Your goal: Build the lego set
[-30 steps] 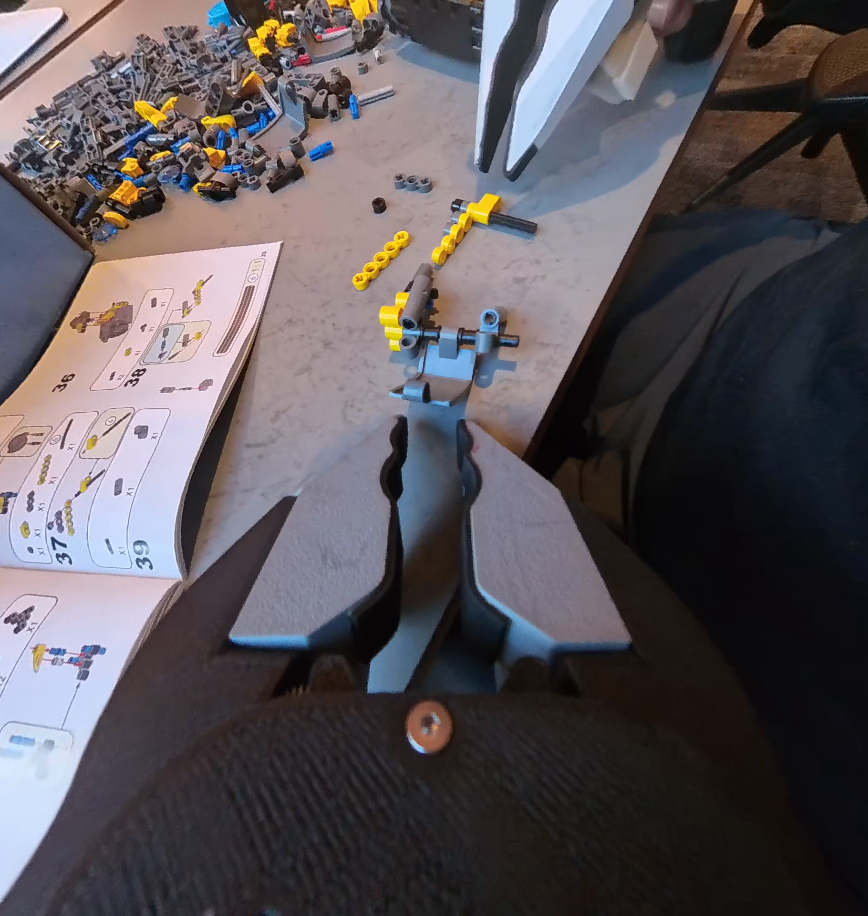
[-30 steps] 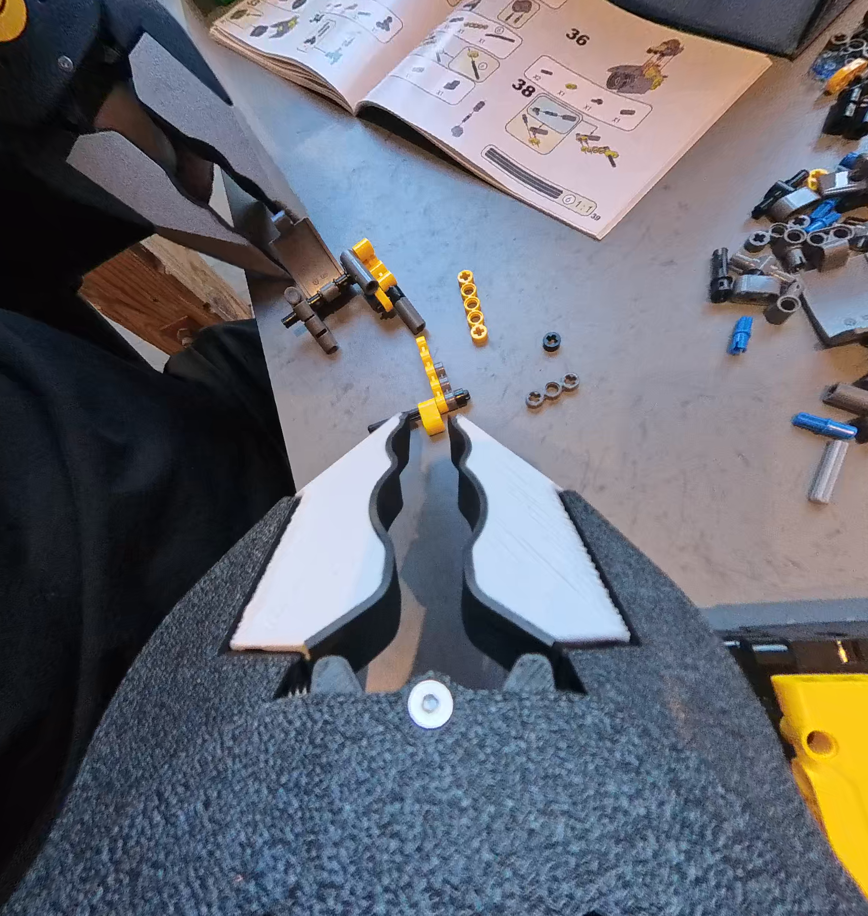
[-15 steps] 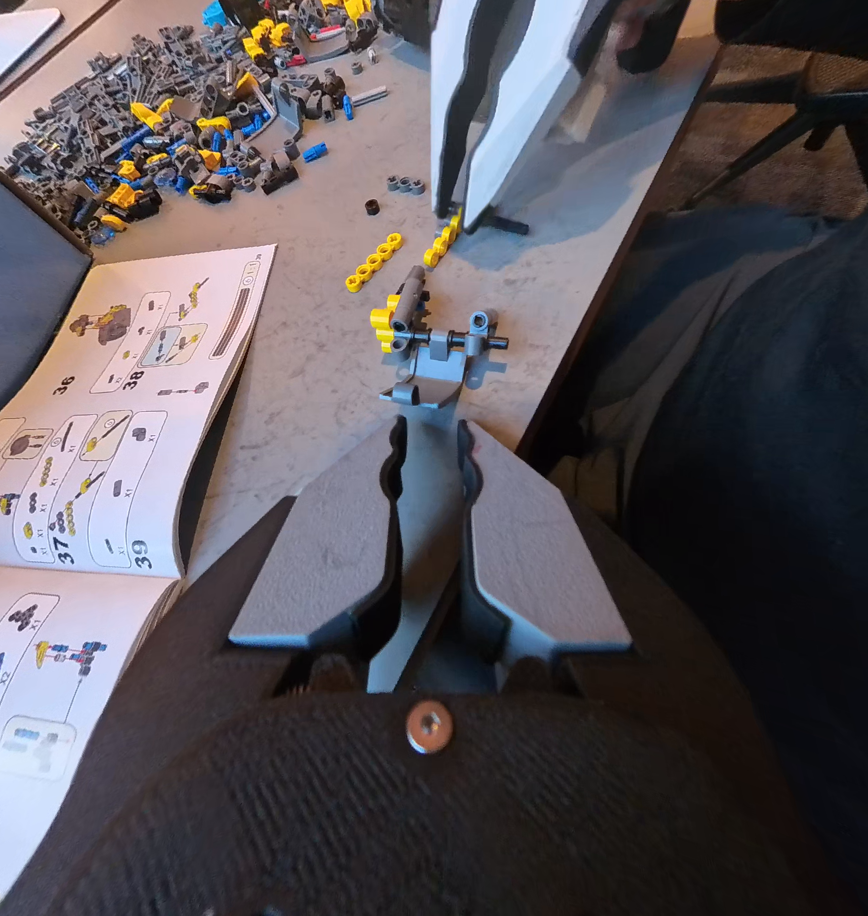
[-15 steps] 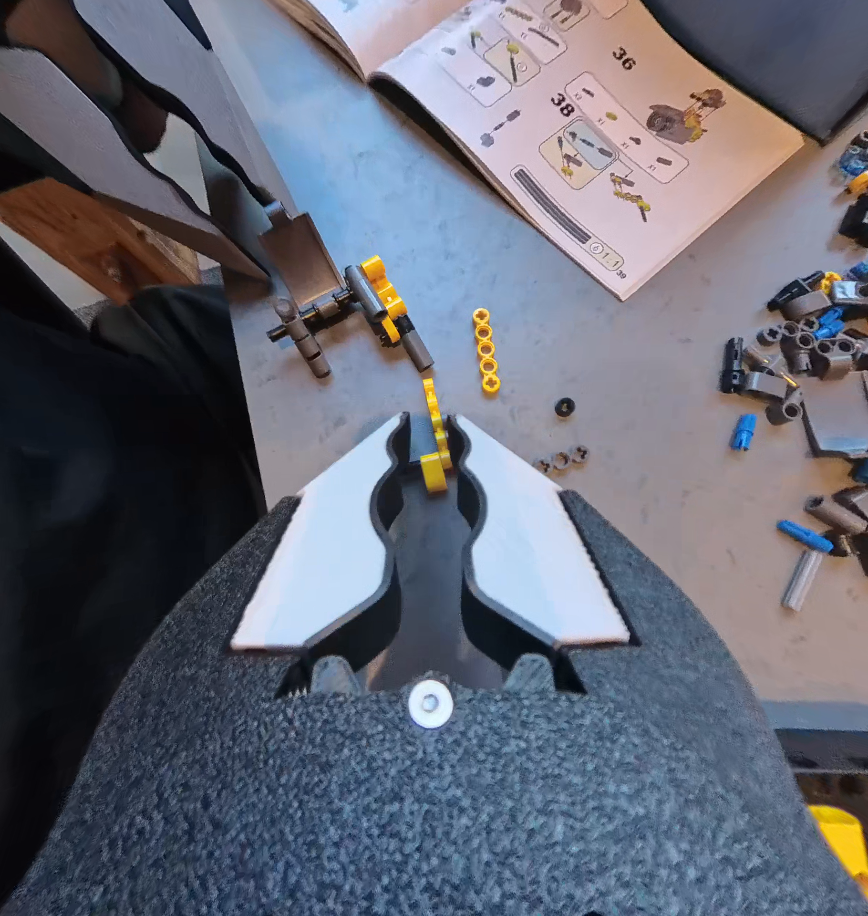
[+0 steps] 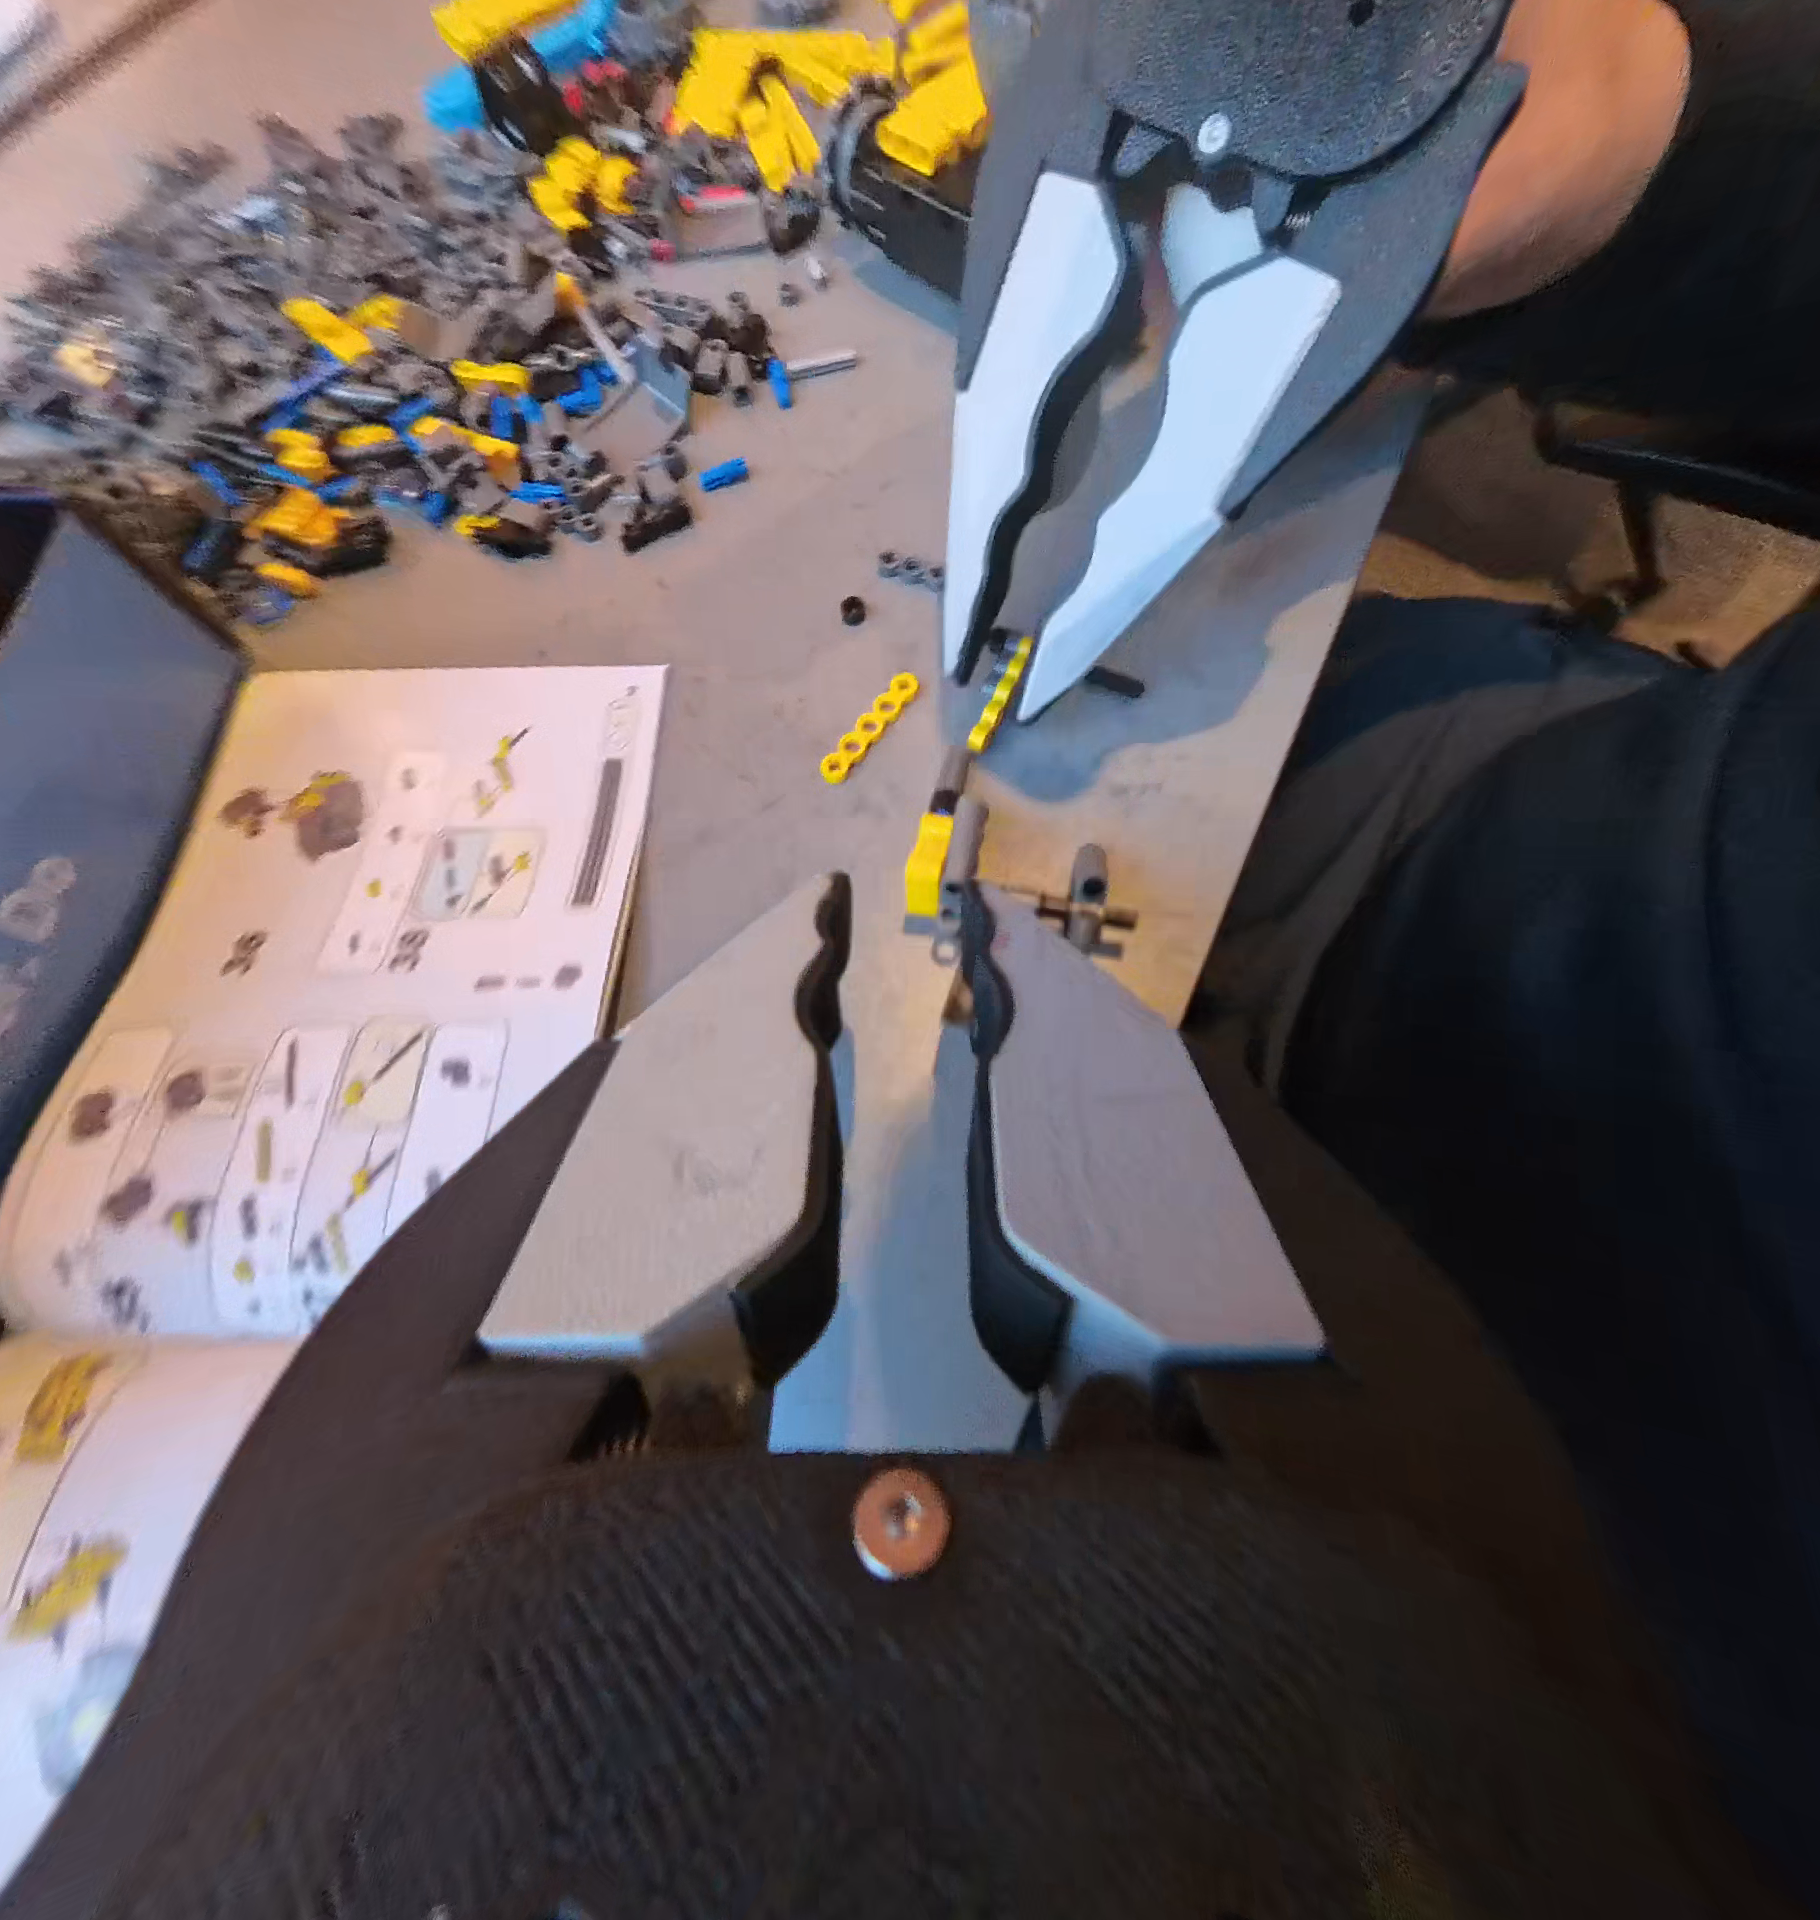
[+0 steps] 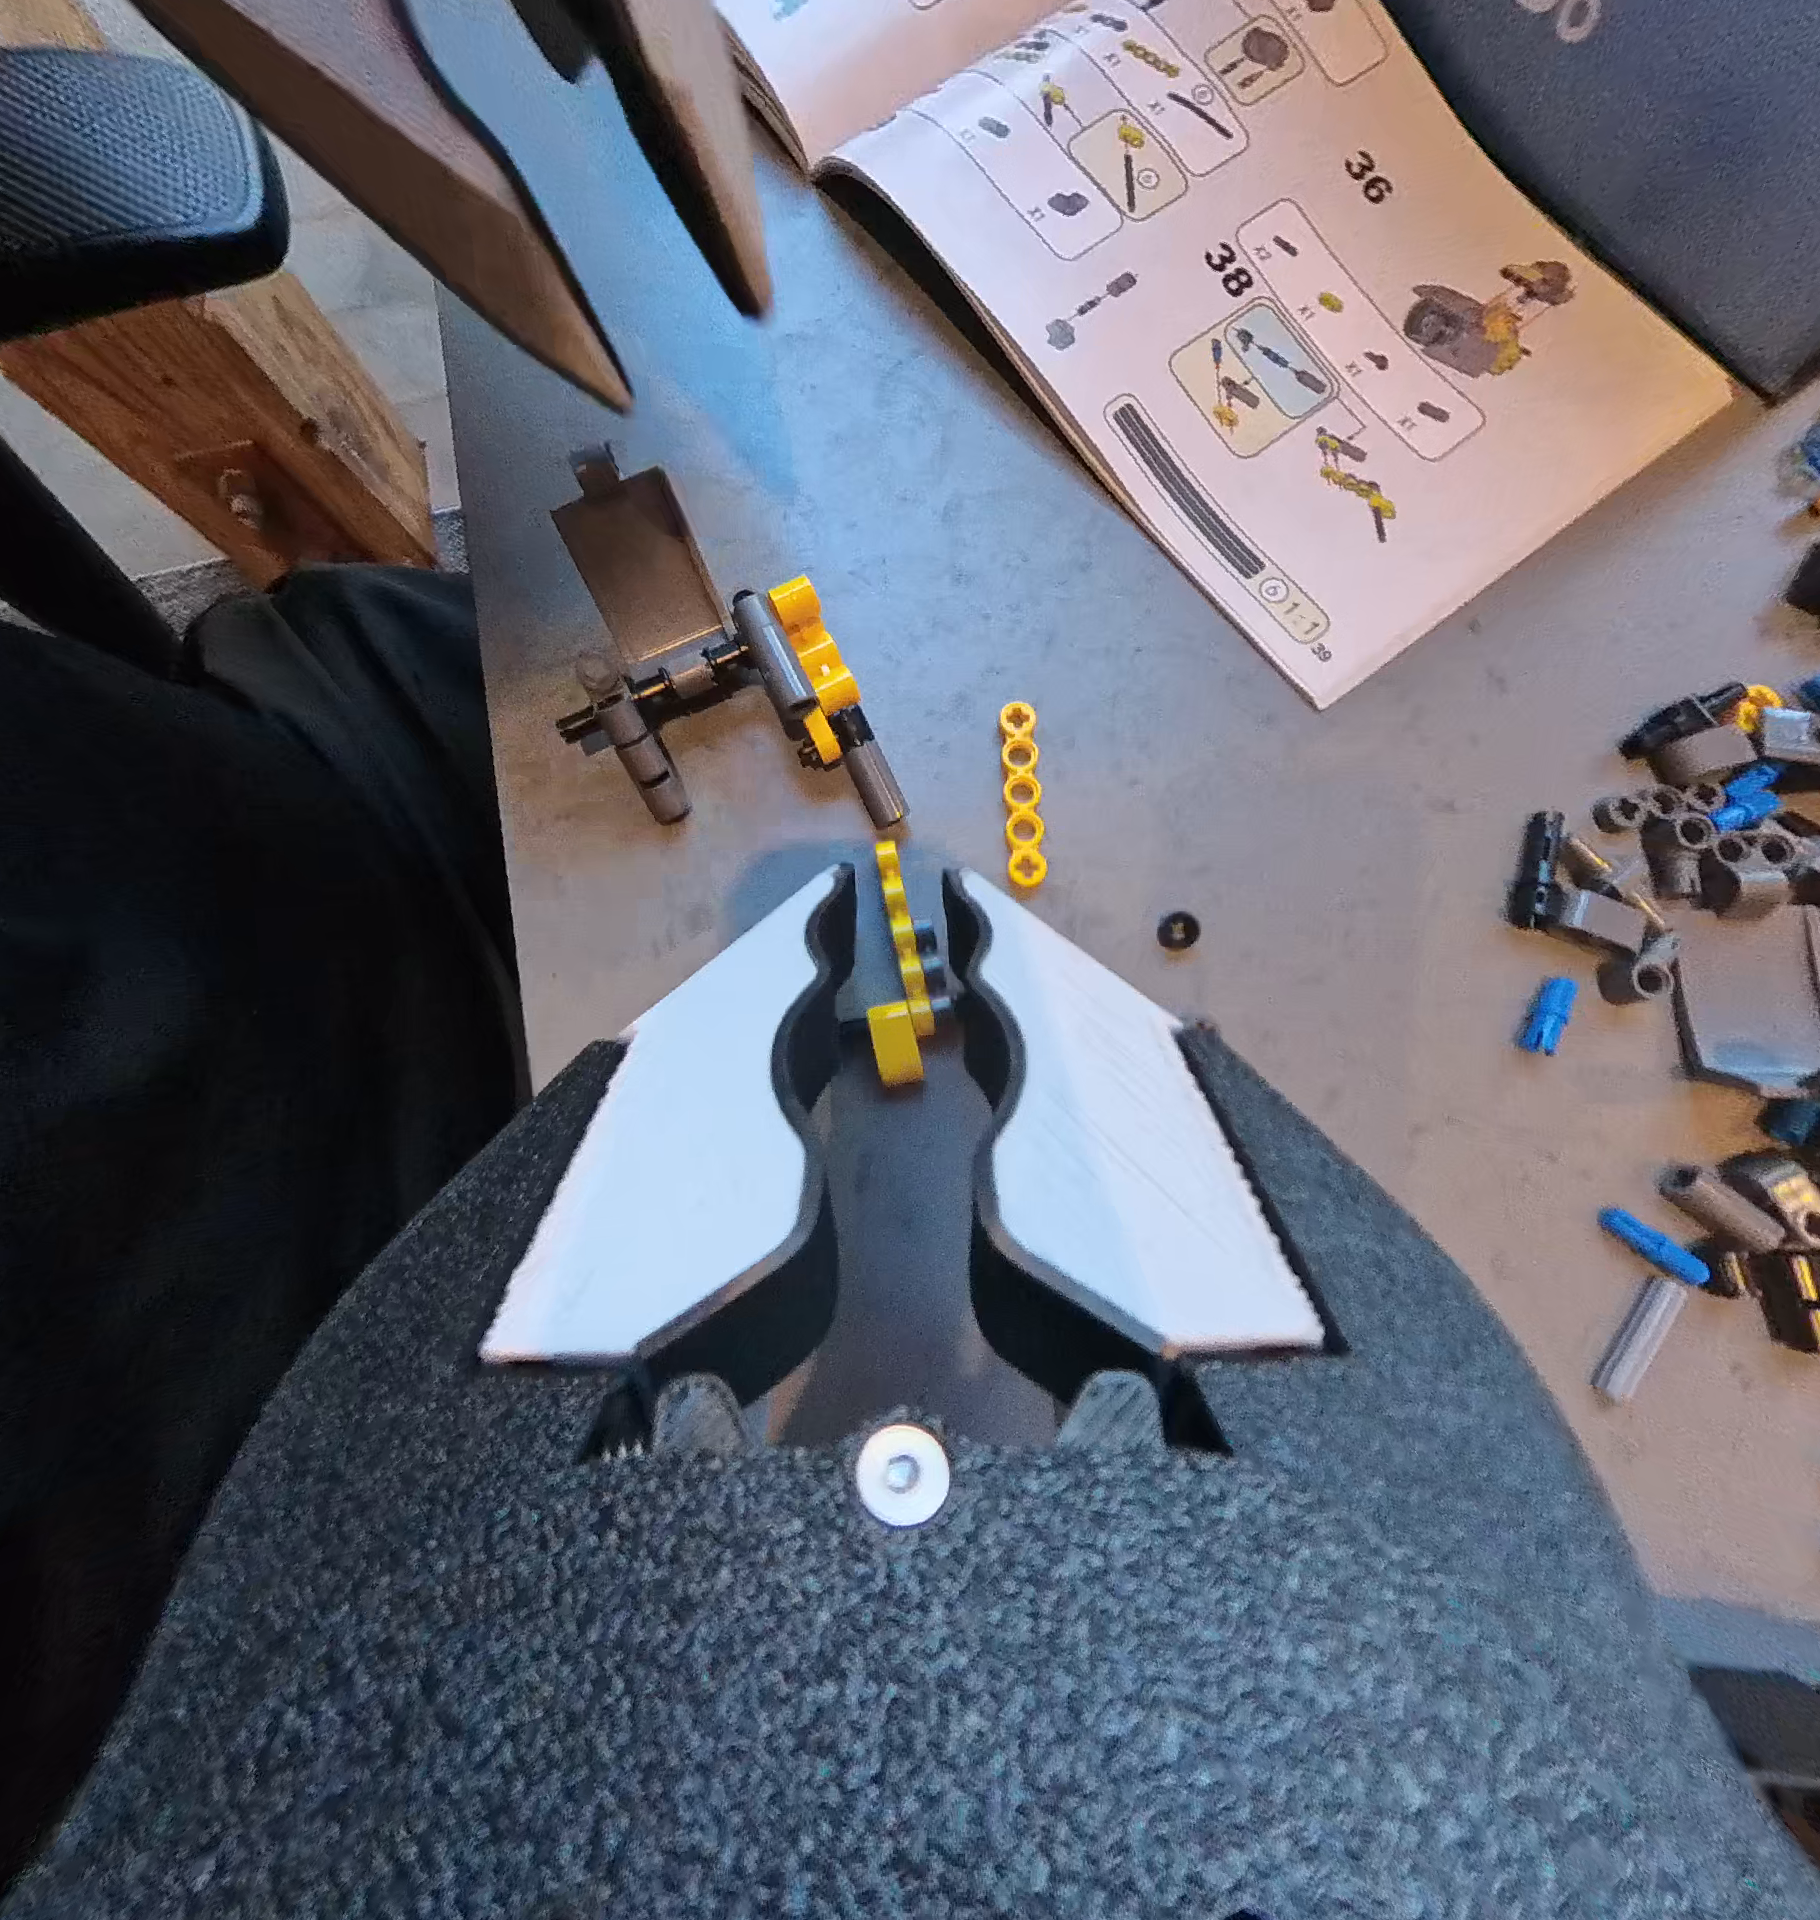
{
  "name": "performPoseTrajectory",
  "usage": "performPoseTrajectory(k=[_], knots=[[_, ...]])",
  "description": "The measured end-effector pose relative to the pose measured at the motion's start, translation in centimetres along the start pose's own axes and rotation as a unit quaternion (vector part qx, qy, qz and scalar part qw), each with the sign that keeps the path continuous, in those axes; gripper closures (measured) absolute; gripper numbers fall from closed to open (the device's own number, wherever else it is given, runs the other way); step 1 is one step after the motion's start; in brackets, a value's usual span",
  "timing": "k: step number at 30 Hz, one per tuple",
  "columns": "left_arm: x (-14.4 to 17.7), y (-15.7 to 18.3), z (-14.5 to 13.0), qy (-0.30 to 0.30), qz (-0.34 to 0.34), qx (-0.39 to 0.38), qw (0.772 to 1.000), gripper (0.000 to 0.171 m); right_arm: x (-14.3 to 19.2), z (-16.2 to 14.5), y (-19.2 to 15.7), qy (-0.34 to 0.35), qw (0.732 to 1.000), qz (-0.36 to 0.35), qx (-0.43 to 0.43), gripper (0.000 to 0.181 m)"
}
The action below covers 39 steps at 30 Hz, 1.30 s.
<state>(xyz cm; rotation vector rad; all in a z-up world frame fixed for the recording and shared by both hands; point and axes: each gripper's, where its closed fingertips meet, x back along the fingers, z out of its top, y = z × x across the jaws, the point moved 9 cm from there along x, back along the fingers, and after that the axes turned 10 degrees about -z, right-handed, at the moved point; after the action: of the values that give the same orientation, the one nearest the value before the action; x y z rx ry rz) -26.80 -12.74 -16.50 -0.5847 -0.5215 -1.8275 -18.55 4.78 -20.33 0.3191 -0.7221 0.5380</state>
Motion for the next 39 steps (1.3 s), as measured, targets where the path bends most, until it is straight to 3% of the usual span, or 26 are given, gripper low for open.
performPoseTrajectory(k=[3, 6, 13, 16, 22, 32, 36, 39], knots=[[-2.6, -1.1, 1.6, -0.071, -0.051, 0.016, 0.996, 0.141, -0.4, 0.2, 0.1, -0.008, 1.000, 0.005, 0.010, 0.163], [-4.4, -1.7, 1.5, -0.126, -0.052, 0.010, 0.991, 0.140, -0.2, 0.1, 0.0, -0.014, 1.000, 0.002, 0.022, 0.163], [-5.7, -1.4, 0.9, -0.172, -0.056, -0.008, 0.984, 0.142, 0.3, -0.3, 0.3, -0.012, 1.000, 0.006, 0.022, 0.163], [-6.1, -1.4, 0.7, -0.181, -0.061, -0.017, 0.981, 0.156, 0.1, -0.5, 0.4, -0.021, 0.999, 0.011, 0.022, 0.163], [-6.0, -1.6, 0.3, -0.148, -0.069, 0.002, 0.987, 0.156, -0.2, -0.7, 0.3, -0.024, 0.999, 0.019, 0.018, 0.167], [-5.7, -1.1, -0.9, -0.019, -0.084, 0.029, 0.996, 0.156, -0.5, -0.5, 0.1, -0.011, 0.999, 0.032, -0.001, 0.174], [-5.7, -0.9, -1.0, -0.028, -0.083, 0.051, 0.995, 0.153, -0.6, -0.6, -0.1, -0.005, 0.999, 0.040, -0.001, 0.173], [-5.6, -0.7, -0.9, -0.059, -0.091, 0.060, 0.992, 0.132, -0.4, -0.7, -0.2, -0.008, 0.999, 0.030, 0.011, 0.174]])
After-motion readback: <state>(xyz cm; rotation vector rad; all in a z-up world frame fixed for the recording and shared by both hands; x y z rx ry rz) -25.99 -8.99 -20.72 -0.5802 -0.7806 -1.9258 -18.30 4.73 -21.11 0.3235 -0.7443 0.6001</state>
